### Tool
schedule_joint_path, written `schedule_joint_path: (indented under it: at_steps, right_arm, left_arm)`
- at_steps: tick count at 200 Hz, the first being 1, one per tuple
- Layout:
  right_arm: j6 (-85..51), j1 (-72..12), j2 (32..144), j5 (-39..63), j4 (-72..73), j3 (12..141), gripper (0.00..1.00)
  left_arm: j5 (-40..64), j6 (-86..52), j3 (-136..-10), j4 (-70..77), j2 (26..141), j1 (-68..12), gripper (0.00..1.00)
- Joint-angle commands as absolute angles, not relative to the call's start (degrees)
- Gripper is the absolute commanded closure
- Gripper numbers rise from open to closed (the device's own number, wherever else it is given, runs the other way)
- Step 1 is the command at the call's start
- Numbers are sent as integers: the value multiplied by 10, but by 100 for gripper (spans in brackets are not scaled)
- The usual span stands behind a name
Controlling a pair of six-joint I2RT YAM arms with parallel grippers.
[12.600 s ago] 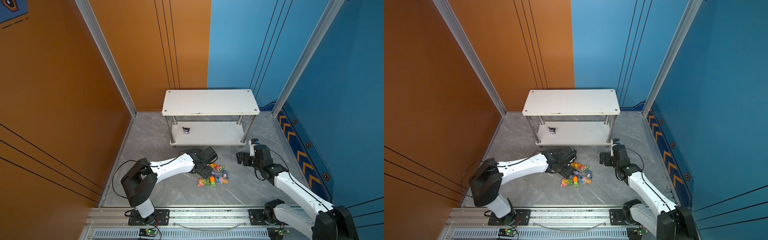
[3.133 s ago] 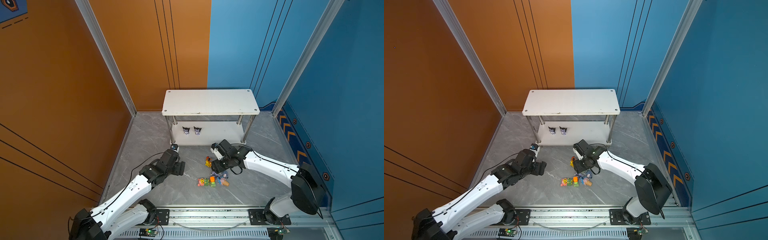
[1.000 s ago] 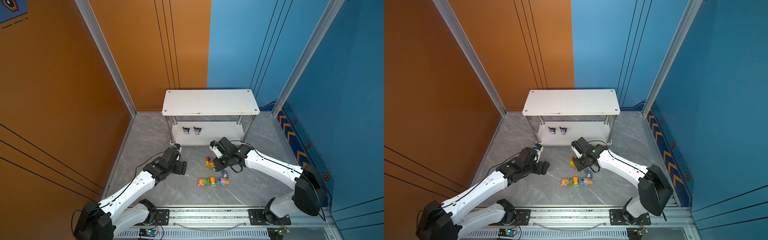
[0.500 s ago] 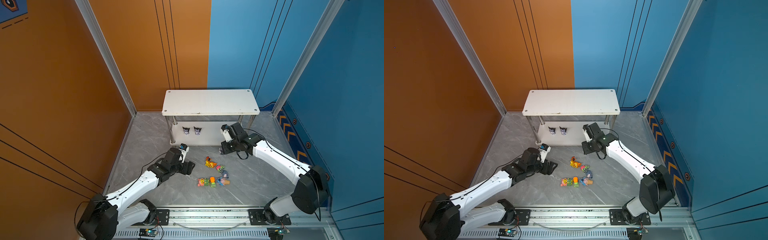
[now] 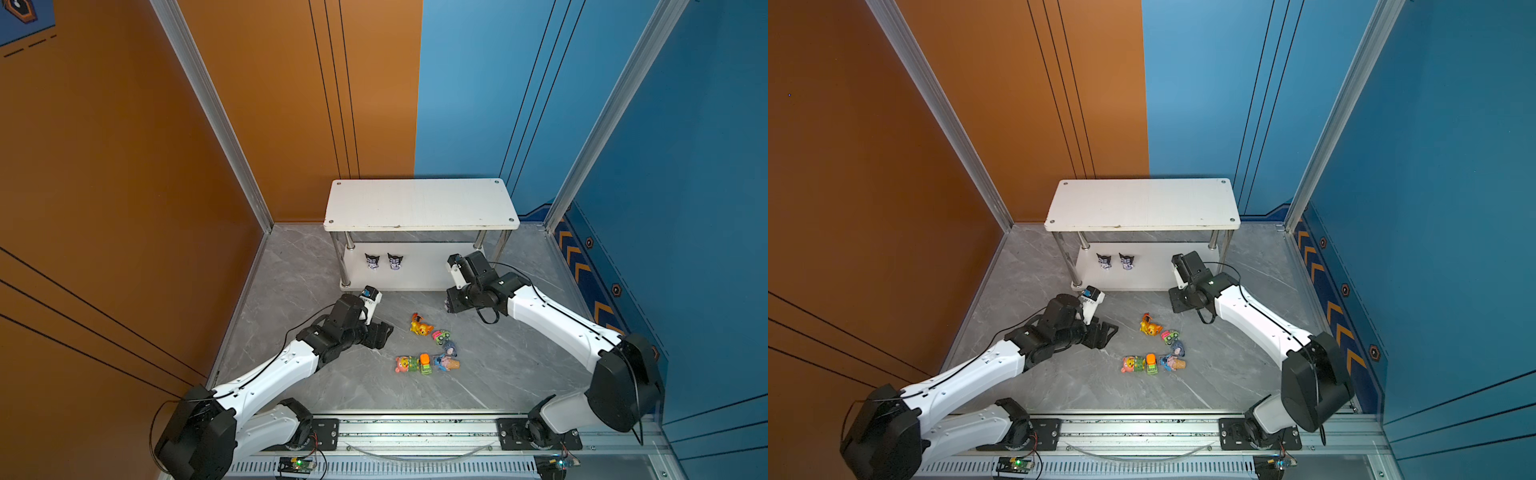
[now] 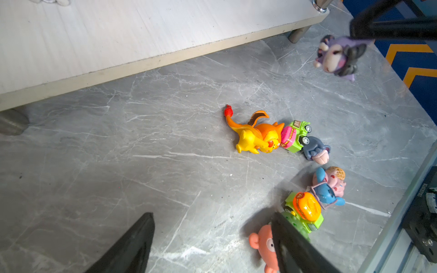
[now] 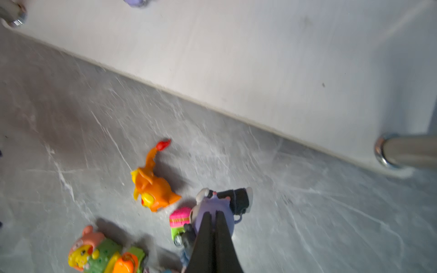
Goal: Organize plastic toys on shelves
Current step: Place the plastic toy at the middle-right of the table.
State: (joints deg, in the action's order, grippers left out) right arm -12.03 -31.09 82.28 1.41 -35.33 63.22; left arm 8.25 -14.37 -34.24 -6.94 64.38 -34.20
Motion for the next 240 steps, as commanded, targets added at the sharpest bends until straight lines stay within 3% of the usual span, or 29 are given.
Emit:
schedule_joint_path:
  at_steps: [1,33,166,179,217,240]
  right_arm:
    - [-127,-297,775,-43,-437,589,100]
    - [-134,-290,763,-34,-473,557,100]
    - [-117,-329,908,-77,-530,611,100]
    - [-117,-329,909,-69,-530,612,96]
    - [-121,-325,884,-45,-518,610,75]
    - [-126,-317,853,-19,-507,606,71]
  left_arm:
    - [96,-128,-360,-71,654,-346,21]
    - [102,-121,-368,-64,677,-346,21]
    - [118,-106,-366,-55,684,-359,21]
    - [122,-100,-365,-47,683,-368,21]
    - [128,-95,-364,-22,695,-393,21]
    - [129,-89,-375,-24,712,-406,21]
